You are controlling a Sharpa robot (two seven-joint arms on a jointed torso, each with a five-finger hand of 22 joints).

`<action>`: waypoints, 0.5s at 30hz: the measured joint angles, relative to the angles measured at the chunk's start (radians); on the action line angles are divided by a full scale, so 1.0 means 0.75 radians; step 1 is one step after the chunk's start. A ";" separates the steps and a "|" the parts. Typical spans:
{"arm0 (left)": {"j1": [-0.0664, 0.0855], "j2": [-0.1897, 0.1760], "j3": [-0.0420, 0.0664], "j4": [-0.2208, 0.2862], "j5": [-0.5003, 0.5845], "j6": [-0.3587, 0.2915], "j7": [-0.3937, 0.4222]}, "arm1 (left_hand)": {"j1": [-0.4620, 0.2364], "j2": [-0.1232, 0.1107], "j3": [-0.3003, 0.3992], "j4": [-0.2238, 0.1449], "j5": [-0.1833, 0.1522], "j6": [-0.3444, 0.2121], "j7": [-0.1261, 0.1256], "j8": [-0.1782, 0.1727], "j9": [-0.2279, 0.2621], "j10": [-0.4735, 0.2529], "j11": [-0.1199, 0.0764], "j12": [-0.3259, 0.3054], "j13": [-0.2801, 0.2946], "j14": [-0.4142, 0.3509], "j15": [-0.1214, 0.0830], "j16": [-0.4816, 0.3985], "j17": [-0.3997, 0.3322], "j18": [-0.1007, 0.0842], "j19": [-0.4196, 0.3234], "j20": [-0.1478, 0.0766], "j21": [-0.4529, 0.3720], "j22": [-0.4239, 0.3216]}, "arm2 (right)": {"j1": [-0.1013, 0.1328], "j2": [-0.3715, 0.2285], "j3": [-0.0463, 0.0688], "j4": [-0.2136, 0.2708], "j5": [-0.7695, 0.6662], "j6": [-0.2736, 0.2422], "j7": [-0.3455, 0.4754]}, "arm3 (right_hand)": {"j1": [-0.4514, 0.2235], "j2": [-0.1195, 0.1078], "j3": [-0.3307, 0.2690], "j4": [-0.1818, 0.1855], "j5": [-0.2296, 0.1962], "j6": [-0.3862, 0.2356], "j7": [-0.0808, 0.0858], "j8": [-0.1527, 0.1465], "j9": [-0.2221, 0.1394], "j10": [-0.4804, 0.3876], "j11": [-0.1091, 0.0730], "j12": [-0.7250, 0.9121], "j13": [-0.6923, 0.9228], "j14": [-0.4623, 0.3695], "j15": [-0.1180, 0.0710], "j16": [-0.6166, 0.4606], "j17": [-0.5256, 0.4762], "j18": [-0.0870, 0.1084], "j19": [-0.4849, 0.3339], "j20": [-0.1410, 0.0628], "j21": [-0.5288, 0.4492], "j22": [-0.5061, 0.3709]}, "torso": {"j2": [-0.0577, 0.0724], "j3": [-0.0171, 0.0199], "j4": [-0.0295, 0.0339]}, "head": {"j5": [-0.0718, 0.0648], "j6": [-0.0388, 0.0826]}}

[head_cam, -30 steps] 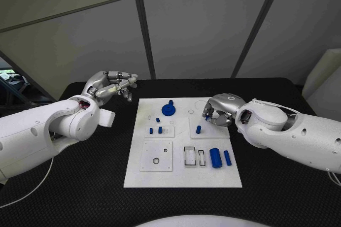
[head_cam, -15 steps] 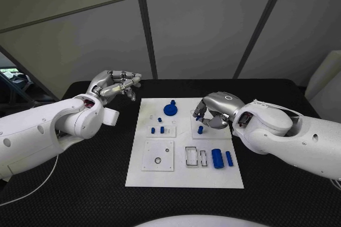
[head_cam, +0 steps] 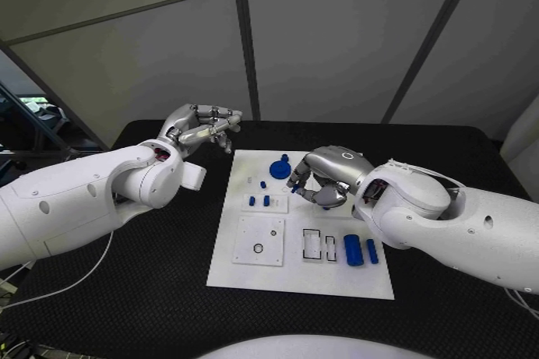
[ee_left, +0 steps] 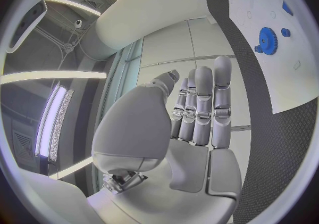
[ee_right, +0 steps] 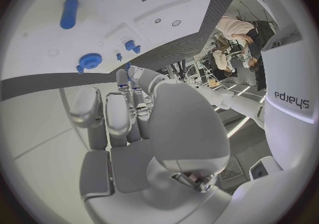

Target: Assemble the parts on the task board

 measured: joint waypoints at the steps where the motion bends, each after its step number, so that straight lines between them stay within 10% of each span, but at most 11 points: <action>1: 0.000 0.003 0.000 -0.003 0.000 0.001 0.000 | 0.003 0.003 0.000 0.000 0.000 0.000 0.000 0.000 0.000 -0.002 -0.002 0.002 0.000 0.000 0.000 0.000 -0.001 0.000 0.000 0.000 0.000 0.000 | -0.001 0.009 -0.007 -0.004 0.002 0.000 0.003 | 0.000 0.000 0.000 0.000 0.000 0.000 0.000 0.000 0.000 0.000 0.000 0.000 -0.001 0.000 0.000 0.000 0.000 0.000 0.000 0.000 0.000 0.001 | 0.000 0.0000 0.0000 | 0.004 -0.001; 15: 0.001 0.034 0.000 -0.030 0.000 0.007 0.000 | 0.005 0.005 -0.005 0.005 0.000 -0.014 0.010 0.000 0.000 -0.018 0.005 0.007 0.001 0.000 0.000 0.000 -0.005 0.000 -0.005 0.005 -0.021 -0.007 | -0.068 0.118 -0.063 -0.066 0.006 0.026 0.044 | -0.003 0.003 0.000 0.000 0.000 0.000 0.000 -0.008 0.000 0.000 0.000 0.000 -0.001 0.000 0.000 0.008 0.003 0.000 0.005 0.005 0.005 0.003 | 0.003 0.0035 -0.0013 | 0.050 -0.031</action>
